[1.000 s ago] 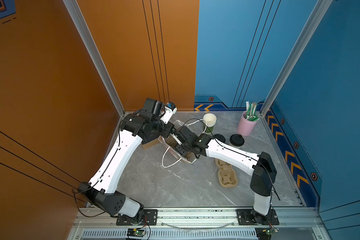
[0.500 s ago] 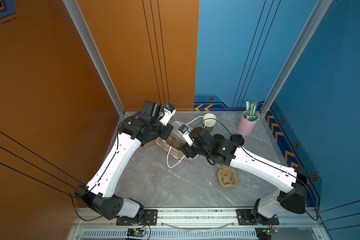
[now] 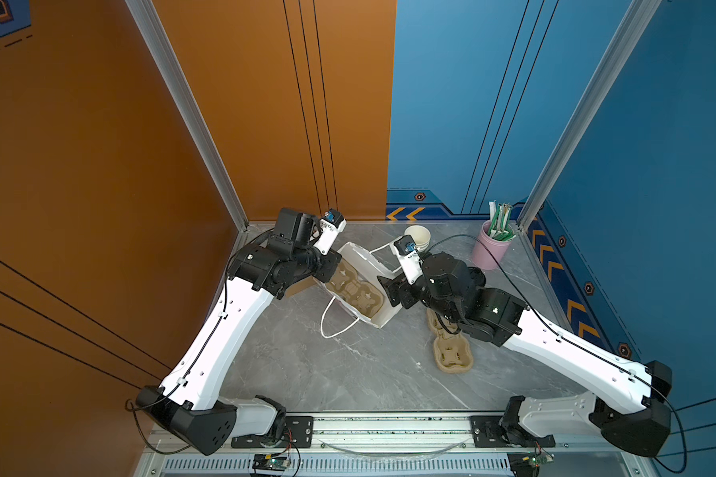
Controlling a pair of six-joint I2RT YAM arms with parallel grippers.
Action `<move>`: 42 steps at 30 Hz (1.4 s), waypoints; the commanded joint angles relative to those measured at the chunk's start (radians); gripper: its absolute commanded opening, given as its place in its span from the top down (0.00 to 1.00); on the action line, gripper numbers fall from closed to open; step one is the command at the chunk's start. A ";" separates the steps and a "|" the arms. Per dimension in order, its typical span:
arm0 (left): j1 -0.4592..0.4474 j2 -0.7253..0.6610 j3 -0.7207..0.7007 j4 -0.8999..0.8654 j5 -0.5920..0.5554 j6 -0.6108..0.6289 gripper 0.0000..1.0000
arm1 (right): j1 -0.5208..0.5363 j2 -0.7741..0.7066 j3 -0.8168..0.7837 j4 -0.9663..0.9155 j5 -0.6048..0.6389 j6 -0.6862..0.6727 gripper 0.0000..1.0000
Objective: Pack a coffee takeout order
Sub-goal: Place the cup tray in the takeout bag, then place the takeout bag at the center of the table.
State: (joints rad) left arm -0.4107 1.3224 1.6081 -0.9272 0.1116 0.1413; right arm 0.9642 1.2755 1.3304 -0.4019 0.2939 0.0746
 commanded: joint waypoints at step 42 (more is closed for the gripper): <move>0.037 -0.152 -0.174 0.254 0.123 -0.269 0.99 | 0.028 -0.038 -0.105 -0.005 -0.067 0.083 0.11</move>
State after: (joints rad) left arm -0.3878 1.1549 1.4517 -0.6983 0.2134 -0.0254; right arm 1.0004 1.2476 1.2404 -0.4145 0.2562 0.1215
